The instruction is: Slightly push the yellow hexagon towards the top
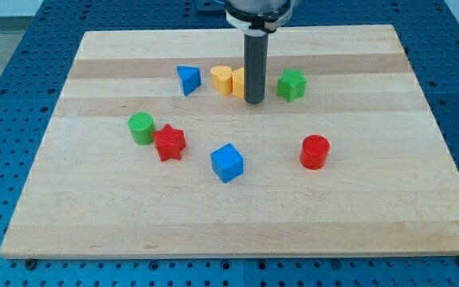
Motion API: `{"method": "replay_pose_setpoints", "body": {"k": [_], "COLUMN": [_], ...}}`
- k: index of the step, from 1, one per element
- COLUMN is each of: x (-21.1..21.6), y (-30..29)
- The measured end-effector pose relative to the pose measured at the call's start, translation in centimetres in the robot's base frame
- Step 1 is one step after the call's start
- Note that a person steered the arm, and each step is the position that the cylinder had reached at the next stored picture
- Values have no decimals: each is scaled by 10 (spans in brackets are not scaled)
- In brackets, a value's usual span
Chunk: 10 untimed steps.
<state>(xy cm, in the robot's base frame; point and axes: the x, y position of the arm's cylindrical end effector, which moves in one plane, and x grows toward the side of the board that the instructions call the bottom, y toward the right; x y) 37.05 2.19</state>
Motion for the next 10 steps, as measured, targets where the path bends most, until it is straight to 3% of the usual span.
{"method": "replay_pose_setpoints", "body": {"k": [2,3,5,6,8,10], "x": [3,46,79,115,131,132], "y": [0,28,159,165,160,109]}}
